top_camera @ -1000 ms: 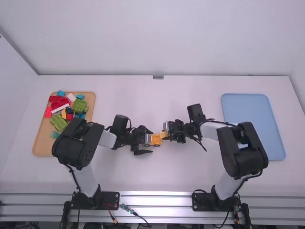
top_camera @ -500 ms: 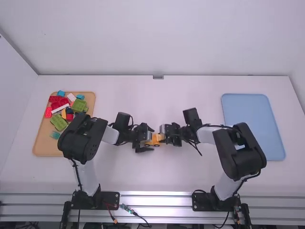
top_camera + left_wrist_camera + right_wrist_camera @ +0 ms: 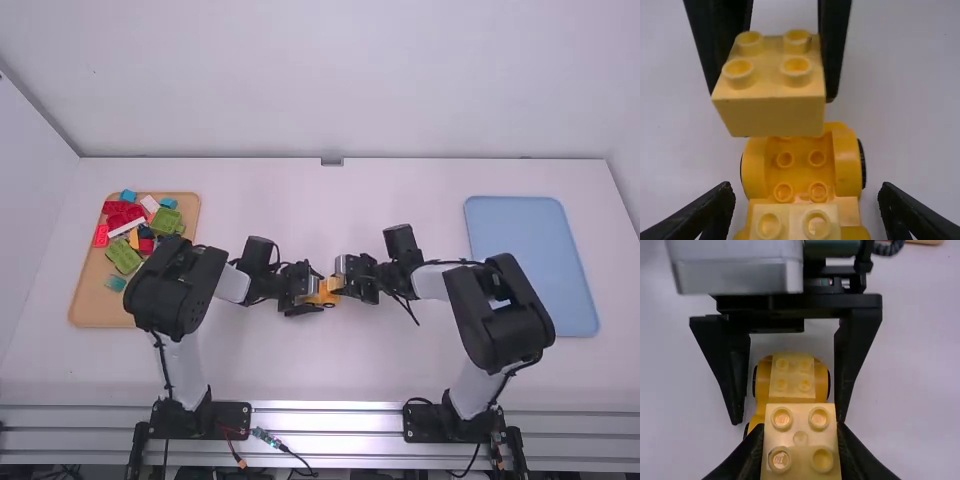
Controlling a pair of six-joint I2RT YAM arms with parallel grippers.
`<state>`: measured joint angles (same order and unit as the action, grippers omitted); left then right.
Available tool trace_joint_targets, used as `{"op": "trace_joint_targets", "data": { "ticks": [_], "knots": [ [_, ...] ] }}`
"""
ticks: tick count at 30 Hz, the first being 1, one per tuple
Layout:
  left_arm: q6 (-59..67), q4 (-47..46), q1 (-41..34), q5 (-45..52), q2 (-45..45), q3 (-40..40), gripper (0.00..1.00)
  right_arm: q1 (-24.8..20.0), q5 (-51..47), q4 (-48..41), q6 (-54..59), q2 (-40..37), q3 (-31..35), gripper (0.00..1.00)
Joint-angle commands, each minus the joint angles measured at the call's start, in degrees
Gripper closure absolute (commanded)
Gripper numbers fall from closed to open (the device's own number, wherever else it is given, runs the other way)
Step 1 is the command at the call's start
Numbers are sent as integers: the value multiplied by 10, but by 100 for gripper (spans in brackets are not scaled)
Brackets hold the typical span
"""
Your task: Assemble lego blocks to make yellow taxi
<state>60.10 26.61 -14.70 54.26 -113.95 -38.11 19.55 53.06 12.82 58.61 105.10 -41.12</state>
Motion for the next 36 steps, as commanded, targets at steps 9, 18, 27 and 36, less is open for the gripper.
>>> {"op": "trace_joint_targets", "data": {
  "ticks": [9, 18, 27, 36],
  "knots": [
    [9, -23, -3, 48, -54, -43, 26, 0, 9, -13, -16, 8, -1, 93],
    [-23, 3, 0, 27, -54, -29, 30, 19, -11, -15, -18, 8, -1, 99],
    [-57, 95, -1, 21, -54, 11, 36, 23, -19, -13, -18, 8, -1, 100],
    [-64, 80, -6, 20, -54, 3, 41, 23, -12, -13, -48, 43, -28, 100]
  ]
}}
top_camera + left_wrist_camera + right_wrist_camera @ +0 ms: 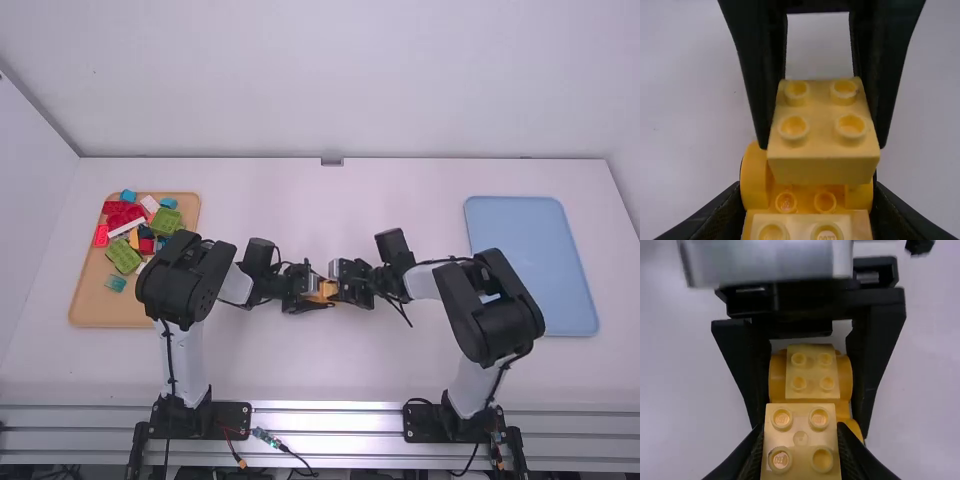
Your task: Assemble lego blocks to make yellow taxi
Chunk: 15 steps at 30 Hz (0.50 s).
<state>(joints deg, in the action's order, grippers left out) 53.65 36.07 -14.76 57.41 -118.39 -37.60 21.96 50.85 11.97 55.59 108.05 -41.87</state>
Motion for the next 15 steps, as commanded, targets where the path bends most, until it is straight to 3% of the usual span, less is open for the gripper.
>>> {"op": "trace_joint_targets", "data": {
  "ticks": [1, 15],
  "knots": [
    [5, -21, -6, -12, -9, -4, 42, -2, 12, -15, -17, 14, -25, 100],
    [53, -92, -10, -12, -9, -28, 45, 17, -4, -29, -1, 14, -35, 100]
  ]
}}
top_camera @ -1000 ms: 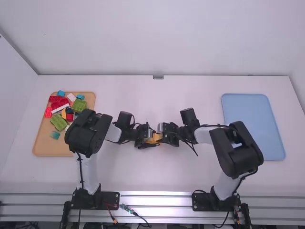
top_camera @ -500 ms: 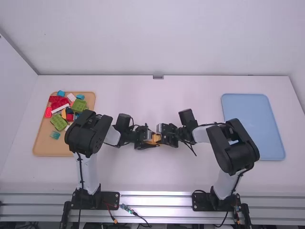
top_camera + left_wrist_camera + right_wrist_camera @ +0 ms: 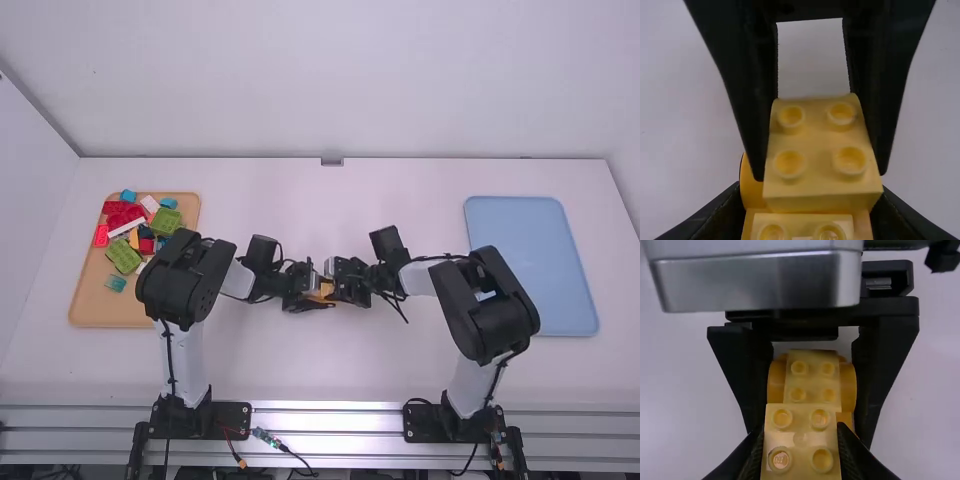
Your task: Assemble lego blocks to make yellow taxi
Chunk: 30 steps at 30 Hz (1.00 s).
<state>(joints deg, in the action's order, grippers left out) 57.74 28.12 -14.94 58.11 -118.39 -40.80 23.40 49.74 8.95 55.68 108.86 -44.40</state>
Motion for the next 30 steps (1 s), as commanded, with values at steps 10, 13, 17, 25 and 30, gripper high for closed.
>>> {"op": "trace_joint_targets", "data": {
  "ticks": [10, 13, 17, 25, 30],
  "knots": [
    [-5, 51, -9, -19, -9, 29, 47, 7, -4, 13, -18, 5, -9, 100],
    [-14, 76, -9, -19, -9, 39, 47, 7, -7, 13, -19, 5, -10, 100],
    [-14, 86, -9, -19, -9, 44, 48, 7, -5, 13, -17, 5, -9, 100],
    [-32, 77, -9, -19, -9, 31, 51, 8, -14, 11, -19, 5, -9, 100],
    [-43, 78, -9, -19, -9, 28, 51, 18, -25, 11, -19, 5, -9, 100]
  ]
}}
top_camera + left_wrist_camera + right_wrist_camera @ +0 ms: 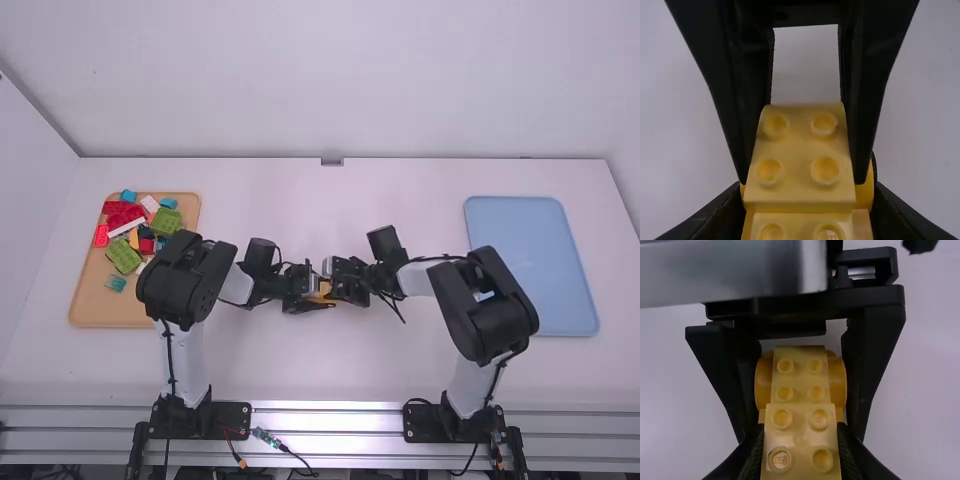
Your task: Assemble lego blocks to make yellow taxi
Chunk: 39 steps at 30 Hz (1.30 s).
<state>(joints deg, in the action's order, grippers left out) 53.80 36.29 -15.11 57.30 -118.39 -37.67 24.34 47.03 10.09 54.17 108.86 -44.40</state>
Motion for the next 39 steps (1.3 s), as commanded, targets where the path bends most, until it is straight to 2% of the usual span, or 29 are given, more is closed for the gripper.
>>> {"op": "trace_joint_targets", "data": {
  "ticks": [1, 11, 17, 25, 39],
  "knots": [
    [-4, -2, -7, -11, -9, -2, 51, 13, -5, 0, -4, 7, -9, 100],
    [-4, 38, -6, -17, -9, 16, 53, 6, 2, -12, -43, 35, -35, 100],
    [-4, 25, -7, -29, -9, 9, 54, 11, 24, -78, 30, 34, -53, 100],
    [-4, -5, -7, -27, -9, -8, 55, 12, 24, -76, 27, 34, -54, 100],
    [19, 8, -7, -25, -9, 13, 57, 12, 9, -67, 28, 34, -54, 100]
  ]
}}
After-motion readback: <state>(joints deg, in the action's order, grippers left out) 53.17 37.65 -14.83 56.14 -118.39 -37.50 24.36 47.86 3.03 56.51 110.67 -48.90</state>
